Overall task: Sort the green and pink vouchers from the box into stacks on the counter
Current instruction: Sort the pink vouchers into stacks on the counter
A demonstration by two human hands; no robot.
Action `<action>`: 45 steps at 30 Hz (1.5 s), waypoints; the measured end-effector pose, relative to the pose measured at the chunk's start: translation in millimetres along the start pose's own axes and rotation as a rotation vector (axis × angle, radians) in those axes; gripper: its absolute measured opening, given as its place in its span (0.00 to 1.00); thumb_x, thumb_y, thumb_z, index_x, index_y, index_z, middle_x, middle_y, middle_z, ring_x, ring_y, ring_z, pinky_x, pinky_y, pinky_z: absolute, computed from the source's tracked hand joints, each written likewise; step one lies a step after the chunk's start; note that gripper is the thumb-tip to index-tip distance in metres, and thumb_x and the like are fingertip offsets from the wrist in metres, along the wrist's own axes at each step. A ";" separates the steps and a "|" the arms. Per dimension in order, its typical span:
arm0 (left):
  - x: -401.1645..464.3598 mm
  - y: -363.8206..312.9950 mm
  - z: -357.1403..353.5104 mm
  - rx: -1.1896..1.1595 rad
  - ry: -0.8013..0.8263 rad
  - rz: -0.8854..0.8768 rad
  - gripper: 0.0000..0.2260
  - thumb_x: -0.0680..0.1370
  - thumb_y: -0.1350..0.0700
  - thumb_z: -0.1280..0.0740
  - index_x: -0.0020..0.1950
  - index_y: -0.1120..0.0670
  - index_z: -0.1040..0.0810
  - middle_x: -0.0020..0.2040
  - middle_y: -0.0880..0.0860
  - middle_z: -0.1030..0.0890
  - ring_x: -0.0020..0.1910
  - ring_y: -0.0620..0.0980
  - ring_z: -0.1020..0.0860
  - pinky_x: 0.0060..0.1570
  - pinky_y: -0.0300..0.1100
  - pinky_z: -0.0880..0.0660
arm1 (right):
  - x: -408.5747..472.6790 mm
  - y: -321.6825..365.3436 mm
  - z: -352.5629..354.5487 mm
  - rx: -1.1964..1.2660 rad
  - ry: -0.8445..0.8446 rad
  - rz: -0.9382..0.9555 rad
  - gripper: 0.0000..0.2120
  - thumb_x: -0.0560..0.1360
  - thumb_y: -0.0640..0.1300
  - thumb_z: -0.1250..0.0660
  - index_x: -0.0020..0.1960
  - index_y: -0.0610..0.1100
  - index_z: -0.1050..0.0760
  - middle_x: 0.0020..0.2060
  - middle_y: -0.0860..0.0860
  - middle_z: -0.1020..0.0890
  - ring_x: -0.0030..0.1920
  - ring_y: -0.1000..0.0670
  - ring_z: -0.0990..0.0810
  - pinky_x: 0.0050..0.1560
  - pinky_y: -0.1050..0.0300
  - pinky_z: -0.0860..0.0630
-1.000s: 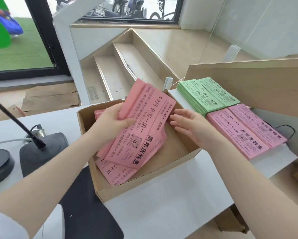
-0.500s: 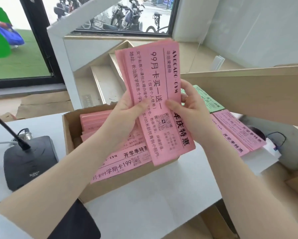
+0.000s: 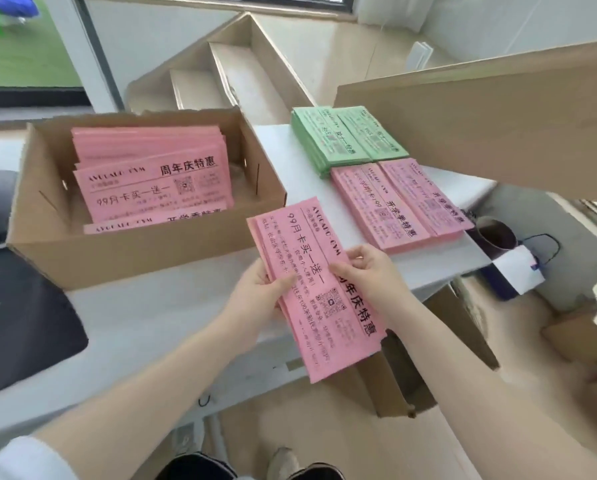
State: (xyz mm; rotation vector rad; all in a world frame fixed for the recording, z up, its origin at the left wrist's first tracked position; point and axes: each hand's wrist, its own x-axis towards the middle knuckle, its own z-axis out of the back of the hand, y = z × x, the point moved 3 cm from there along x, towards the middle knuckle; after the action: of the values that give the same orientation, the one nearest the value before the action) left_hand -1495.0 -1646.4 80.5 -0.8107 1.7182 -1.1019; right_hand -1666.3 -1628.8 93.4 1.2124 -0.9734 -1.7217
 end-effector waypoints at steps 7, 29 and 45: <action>14.2 22.7 -6.8 0.089 -0.189 -0.028 0.22 0.76 0.67 0.36 0.67 0.53 0.36 0.51 0.50 0.22 0.47 0.43 0.21 0.40 0.33 0.22 | 26.8 -39.0 11.2 -0.004 -0.073 -0.040 0.03 0.75 0.43 0.35 0.46 0.46 0.29 0.42 0.43 0.16 0.39 0.43 0.16 0.43 0.41 0.20; 49.2 -22.9 -58.7 0.327 -0.005 -0.022 0.16 0.75 0.49 0.34 0.59 0.56 0.27 0.54 0.52 0.22 0.51 0.48 0.21 0.38 0.41 0.20 | 4.5 -6.5 20.4 0.285 0.228 0.069 0.13 0.76 0.43 0.34 0.60 0.50 0.27 0.58 0.55 0.21 0.53 0.54 0.19 0.46 0.53 0.20; 49.3 -0.8 -37.3 0.199 0.034 0.085 0.17 0.78 0.47 0.38 0.65 0.51 0.29 0.56 0.48 0.20 0.52 0.44 0.21 0.52 0.45 0.23 | 22.4 -26.1 10.5 0.621 0.280 -0.086 0.07 0.75 0.42 0.37 0.51 0.41 0.25 0.42 0.44 0.17 0.40 0.47 0.17 0.44 0.52 0.19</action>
State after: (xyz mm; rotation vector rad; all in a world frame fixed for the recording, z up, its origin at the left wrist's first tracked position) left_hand -1547.8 -1677.3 71.4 -0.5928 1.6248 -1.2114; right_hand -1685.9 -1637.7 64.5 1.8541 -1.3430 -1.2896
